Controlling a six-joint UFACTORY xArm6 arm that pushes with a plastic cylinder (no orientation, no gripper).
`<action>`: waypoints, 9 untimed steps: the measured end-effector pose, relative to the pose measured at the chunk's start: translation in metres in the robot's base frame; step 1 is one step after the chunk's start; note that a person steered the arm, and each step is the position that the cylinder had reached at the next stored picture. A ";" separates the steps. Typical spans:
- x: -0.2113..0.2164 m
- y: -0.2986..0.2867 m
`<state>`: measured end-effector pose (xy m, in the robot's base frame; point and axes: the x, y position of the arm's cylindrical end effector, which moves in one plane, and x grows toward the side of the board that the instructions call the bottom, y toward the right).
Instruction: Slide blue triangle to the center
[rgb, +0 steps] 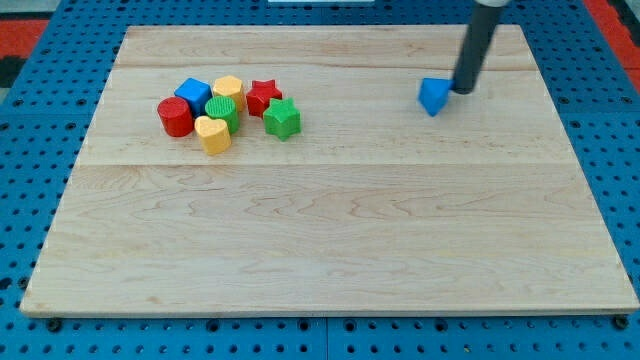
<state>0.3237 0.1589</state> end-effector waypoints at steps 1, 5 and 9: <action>0.066 -0.032; -0.003 0.043; 0.030 -0.022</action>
<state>0.3542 0.1371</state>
